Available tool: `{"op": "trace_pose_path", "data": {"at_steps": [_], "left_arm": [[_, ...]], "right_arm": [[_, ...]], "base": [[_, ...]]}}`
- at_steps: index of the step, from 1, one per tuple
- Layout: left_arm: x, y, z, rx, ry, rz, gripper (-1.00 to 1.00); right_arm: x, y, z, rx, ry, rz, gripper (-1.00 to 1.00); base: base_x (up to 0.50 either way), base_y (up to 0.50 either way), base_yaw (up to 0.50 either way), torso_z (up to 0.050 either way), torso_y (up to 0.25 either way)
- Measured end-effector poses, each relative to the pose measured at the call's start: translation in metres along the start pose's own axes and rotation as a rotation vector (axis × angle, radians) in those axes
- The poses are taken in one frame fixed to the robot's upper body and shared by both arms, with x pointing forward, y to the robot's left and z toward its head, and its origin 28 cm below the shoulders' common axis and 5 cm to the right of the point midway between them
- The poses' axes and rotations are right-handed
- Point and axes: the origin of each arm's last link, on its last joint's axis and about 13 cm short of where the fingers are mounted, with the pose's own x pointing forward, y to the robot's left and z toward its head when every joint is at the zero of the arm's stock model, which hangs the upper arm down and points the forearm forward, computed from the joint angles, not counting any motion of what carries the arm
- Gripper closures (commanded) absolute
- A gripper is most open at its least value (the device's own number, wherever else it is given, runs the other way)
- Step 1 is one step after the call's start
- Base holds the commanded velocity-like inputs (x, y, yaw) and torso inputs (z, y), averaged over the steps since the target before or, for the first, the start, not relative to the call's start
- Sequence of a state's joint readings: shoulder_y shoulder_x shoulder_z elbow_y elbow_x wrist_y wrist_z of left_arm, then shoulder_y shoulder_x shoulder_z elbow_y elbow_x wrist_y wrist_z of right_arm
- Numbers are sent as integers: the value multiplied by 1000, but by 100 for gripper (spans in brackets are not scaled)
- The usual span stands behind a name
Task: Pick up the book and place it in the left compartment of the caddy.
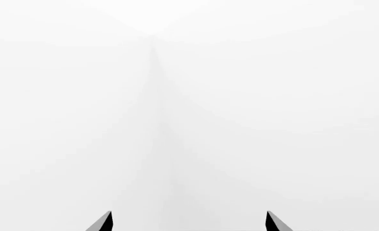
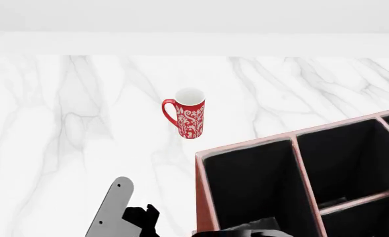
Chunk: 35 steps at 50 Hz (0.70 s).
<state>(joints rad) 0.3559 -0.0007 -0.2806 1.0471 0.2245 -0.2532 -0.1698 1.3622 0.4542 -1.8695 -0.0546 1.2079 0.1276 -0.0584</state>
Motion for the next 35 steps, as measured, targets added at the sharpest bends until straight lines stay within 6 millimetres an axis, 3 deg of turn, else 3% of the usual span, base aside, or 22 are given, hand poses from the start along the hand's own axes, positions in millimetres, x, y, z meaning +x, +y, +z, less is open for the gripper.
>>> {"op": "trace_pose_path", "data": {"at_steps": [35], "left_arm": [[3,-2,-1,6,9,-6,-100]], "right_arm": [[13,-5,0,-2,-2,18,-100]], "base": [[0,0,0,0,0]]}}
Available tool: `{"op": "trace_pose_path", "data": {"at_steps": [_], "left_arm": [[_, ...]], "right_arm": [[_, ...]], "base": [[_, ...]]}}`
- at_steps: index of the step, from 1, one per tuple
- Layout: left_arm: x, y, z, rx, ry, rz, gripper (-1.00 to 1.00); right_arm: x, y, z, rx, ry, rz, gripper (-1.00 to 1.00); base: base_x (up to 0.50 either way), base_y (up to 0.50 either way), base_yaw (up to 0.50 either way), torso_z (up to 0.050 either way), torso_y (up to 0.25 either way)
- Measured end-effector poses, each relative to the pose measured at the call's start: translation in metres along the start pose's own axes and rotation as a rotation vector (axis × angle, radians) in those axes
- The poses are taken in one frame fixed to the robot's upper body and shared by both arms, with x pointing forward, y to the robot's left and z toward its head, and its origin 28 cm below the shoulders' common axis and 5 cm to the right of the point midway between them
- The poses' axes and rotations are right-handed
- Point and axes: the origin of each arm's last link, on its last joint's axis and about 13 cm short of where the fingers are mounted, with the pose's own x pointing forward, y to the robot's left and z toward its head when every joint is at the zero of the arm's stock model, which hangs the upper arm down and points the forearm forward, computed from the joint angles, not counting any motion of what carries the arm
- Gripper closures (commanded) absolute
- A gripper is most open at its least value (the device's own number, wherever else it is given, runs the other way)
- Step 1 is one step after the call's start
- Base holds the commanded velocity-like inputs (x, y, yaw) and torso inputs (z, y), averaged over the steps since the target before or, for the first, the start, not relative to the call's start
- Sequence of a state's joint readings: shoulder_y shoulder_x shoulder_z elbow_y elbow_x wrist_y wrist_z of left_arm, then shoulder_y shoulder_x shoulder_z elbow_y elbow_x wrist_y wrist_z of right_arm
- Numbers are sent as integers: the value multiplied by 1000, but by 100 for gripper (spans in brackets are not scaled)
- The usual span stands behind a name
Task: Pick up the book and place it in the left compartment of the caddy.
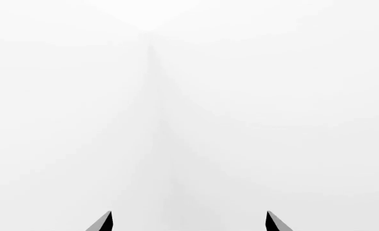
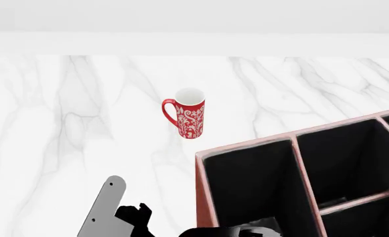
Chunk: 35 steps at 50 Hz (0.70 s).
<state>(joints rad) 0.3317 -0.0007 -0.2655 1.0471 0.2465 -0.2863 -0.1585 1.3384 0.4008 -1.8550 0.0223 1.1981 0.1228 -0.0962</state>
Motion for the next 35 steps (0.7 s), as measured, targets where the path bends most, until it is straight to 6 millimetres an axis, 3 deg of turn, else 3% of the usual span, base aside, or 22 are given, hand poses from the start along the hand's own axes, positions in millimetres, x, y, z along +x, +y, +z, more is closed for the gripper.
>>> {"op": "trace_pose_path", "data": {"at_steps": [35], "left_arm": [[0,-1,0,5,5,-5,-100]], "right_arm": [[13,-4,-10,29,16,11,-100]], "base": [[0,0,0,0,0]]}}
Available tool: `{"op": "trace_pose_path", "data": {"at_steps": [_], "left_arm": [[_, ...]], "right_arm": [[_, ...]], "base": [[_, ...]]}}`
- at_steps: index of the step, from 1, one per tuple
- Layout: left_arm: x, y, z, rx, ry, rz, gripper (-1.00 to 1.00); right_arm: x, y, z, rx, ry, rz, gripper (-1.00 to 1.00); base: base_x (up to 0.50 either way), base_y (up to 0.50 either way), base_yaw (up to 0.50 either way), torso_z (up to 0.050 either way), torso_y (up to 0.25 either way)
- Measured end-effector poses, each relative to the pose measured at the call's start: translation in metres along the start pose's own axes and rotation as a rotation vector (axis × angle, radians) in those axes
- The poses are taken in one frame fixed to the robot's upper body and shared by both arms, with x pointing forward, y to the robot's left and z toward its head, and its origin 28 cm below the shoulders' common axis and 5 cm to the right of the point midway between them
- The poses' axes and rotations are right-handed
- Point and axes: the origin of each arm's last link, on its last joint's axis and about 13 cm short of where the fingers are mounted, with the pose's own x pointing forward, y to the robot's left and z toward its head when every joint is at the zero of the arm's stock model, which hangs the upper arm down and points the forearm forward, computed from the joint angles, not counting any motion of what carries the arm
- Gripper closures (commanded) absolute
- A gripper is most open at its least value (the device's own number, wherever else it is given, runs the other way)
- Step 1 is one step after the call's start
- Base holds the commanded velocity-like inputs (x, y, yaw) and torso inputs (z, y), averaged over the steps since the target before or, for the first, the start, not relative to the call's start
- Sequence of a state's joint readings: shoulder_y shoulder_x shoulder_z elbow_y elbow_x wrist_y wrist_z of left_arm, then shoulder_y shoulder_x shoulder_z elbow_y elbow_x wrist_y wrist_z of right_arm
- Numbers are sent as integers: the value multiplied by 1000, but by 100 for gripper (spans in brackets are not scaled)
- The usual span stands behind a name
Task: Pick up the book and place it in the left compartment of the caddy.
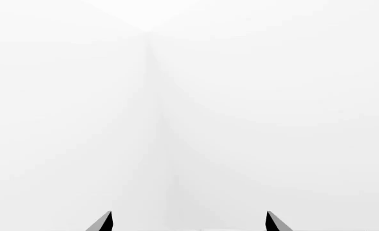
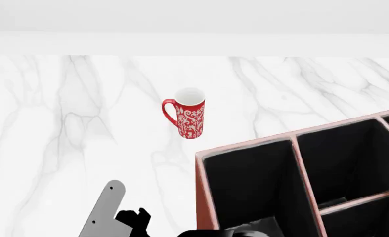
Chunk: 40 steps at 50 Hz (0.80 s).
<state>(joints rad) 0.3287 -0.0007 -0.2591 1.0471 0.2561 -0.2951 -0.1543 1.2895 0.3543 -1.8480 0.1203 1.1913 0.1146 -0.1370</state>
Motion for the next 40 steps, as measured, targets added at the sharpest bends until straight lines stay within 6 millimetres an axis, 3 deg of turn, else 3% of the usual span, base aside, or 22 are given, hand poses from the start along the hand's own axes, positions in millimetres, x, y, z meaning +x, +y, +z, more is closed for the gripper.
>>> {"op": "trace_pose_path", "data": {"at_steps": [40], "left_arm": [[0,0,0,2,-1,-2,-100]], "right_arm": [[7,4,-8,15,47,27,-100]], "base": [[0,0,0,0,0]]}}
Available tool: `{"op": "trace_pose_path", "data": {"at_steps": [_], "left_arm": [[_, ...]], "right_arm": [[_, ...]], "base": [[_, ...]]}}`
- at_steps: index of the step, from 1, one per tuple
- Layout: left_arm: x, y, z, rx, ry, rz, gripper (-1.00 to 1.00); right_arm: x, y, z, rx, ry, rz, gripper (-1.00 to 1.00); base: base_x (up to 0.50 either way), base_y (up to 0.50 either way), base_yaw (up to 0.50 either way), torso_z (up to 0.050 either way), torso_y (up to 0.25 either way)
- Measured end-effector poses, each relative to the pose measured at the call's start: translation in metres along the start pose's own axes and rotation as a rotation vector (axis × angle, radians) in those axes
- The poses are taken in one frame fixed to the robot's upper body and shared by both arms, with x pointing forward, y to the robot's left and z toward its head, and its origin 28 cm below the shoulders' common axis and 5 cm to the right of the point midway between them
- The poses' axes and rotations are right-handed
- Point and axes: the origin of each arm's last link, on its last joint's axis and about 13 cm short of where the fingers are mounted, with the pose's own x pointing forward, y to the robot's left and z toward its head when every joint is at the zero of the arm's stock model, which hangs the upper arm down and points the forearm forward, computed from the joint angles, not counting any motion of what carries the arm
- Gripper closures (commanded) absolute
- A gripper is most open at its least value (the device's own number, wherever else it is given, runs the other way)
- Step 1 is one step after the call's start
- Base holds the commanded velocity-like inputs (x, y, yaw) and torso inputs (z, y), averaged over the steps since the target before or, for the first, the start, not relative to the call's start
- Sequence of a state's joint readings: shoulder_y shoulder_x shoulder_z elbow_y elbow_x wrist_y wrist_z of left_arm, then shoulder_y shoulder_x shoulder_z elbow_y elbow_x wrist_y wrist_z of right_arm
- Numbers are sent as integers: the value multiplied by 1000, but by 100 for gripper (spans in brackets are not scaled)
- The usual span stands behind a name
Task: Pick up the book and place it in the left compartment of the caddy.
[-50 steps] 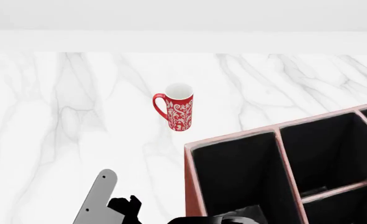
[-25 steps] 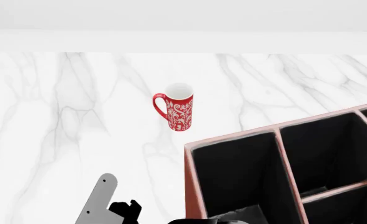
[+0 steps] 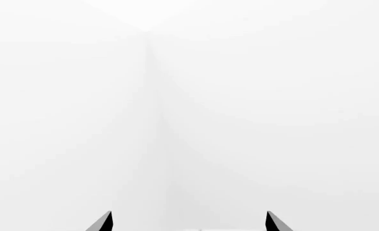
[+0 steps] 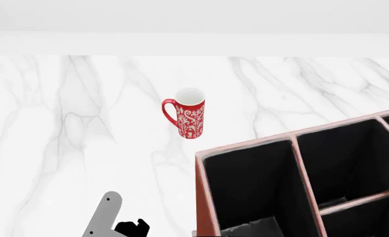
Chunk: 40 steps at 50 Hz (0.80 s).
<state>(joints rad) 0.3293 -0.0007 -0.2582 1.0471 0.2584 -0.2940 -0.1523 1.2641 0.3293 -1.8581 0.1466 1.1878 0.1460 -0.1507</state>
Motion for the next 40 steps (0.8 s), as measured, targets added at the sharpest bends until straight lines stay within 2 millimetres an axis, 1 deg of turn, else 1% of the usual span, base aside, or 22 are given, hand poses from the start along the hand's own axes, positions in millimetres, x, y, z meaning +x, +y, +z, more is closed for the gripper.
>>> {"op": "trace_pose_path", "data": {"at_steps": [3,4,25,31,40], "left_arm": [[0,0,0,0,0,0,-100],[0,0,0,0,0,0,-100],[-1,1,0,-1,-5,5,-100],[-1,1,0,-2,-6,5,-100],[-1,1,1,-4,-9,5,-100]], "right_arm": [[0,0,0,1,2,1,-100],[0,0,0,2,2,1,100],[-2,-2,-2,49,-2,-24,100],[-5,5,1,27,-23,-38,100],[-13,15,10,-29,-112,-109,100]], "base": [[0,0,0,0,0],[0,0,0,0,0],[0,0,0,0,0],[0,0,0,0,2],[0,0,0,0,0]]}}
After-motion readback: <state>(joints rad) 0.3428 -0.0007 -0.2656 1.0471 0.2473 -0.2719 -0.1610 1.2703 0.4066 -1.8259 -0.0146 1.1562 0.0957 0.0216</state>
